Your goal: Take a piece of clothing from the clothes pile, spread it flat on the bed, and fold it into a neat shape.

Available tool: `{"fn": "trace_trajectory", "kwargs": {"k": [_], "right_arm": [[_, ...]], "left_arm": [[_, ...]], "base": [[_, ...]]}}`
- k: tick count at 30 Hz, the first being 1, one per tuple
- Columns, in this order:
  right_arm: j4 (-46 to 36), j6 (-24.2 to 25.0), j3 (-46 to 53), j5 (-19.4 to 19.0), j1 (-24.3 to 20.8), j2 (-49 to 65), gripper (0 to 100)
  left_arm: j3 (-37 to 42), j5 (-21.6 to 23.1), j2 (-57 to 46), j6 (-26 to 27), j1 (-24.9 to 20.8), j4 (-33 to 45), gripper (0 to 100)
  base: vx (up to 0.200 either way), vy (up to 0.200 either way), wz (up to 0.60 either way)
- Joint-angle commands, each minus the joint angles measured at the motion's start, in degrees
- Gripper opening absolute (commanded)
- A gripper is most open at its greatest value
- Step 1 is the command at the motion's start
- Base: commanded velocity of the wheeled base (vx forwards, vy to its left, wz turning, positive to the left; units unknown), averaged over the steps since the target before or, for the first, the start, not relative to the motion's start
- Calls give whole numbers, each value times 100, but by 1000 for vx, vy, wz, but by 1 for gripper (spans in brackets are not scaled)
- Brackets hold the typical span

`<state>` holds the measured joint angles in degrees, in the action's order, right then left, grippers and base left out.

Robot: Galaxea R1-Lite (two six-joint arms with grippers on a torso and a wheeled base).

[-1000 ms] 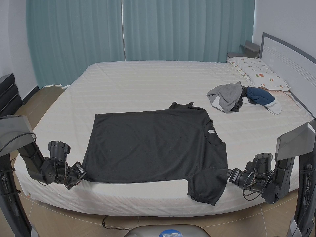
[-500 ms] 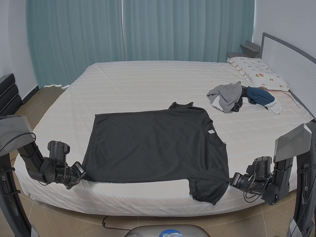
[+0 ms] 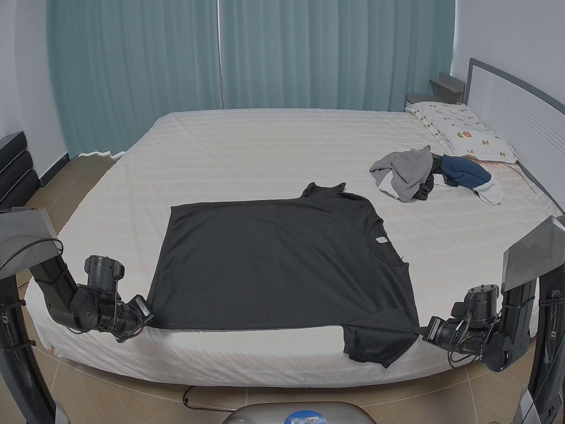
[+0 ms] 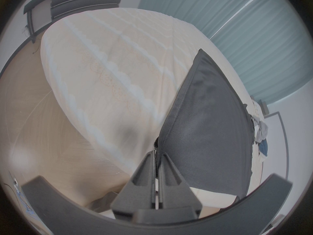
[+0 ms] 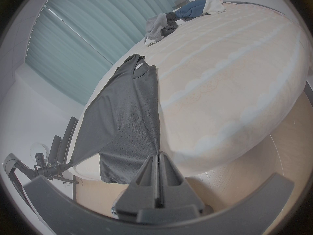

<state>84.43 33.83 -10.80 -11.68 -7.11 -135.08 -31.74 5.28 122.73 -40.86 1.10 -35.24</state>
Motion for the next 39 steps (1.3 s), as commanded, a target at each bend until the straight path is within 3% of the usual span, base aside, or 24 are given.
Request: {"fn": "trace_trajectory", "kwargs": {"k": [1,14,15,22,24,27,29,30,32,35,39], "right_arm": [[29,-34,140,-10,8,8,0],[522,-61,289,-27,148,-211,0],[522,-61,280,-27,139,-238,0],[522,-8,263,-186,148,-194,0],[530,10,254,-238,157,-167,0],[530,10,245,-265,175,-159,0],[530,10,236,-274,175,-159,0],[530,10,236,-274,175,-159,0],[530,10,236,-274,175,-141,0],[530,10,210,-274,192,-141,0],[530,10,219,-274,192,-141,0]], "left_arm": [[125,-18,-57,61,5,0,0],[177,52,-57,105,5,-9,0],[177,61,-48,105,5,0,100],[177,70,-30,105,13,-35,100],[107,184,-65,114,110,-44,100],[-34,720,-92,175,312,-97,100],[-95,1371,-136,439,541,-79,100],[-95,1415,-136,465,549,-79,100],[-95,1968,-127,913,681,-44,100],[-69,2285,-74,1432,690,0,100],[-113,2337,-48,2135,673,141,100]], "base": [[0,0,0],[0,0,0],[0,0,0],[0,0,0],[0,0,0],[0,0,0],[0,0,0],[0,0,0],[0,0,0],[0,0,0],[0,0,0]]}}
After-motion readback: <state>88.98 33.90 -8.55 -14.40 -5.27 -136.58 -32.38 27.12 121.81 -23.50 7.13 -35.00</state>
